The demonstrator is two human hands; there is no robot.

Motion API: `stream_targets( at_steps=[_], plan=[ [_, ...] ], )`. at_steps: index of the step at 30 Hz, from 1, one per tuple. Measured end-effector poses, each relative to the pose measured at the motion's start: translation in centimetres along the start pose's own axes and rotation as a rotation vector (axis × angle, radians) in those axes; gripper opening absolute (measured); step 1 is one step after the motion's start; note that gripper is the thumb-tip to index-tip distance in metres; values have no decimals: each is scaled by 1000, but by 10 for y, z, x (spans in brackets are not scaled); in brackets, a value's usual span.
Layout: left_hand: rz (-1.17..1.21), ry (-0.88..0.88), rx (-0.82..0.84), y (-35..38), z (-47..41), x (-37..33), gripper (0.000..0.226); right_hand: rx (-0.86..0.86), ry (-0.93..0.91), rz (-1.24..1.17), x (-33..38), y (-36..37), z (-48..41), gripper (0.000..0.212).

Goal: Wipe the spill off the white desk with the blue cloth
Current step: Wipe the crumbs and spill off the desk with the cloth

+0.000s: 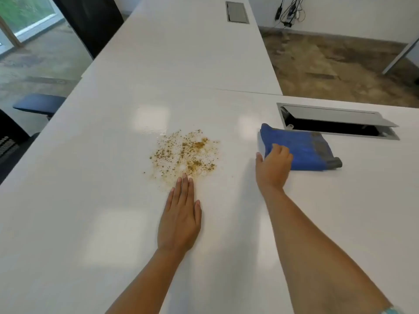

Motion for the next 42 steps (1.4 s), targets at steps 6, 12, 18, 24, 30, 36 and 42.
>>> stream_targets(
  at_steps=[6,12,18,24,30,36,42],
  plan=[
    [38,0,-36,-2,-1,1,58,30,129,32,-21,9,-30,30],
    [65,3,-65,-9,0,1,56,-26,409,-603,-34,-10,-42,11],
    [116,-43,-180,-33,-6,3,54,-123,481,-889,-17,-57,-69,24],
    [114,-158,-284,-68,-24,48,55,-163,448,-1036,0,-93,-90,30],
    [18,-257,-287,-82,-25,103,56,-204,-116,-827,75,-156,-87,27],
    [-41,-263,-242,-77,-32,119,56,538,-264,-498,130,-29,-62,27],
    [-42,-255,-210,-71,-44,128,57,593,-346,-184,130,54,-25,52]
  ],
)
Point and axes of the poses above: each hand's wrist, its own z-axis away from the middle knuckle, its own y-axis out of the palm, x = y × z, the point moved 9 cm from there along -z, towards the middle knuckle, and after that the axes turned 3 degrees about z, right-handed, at the moved point
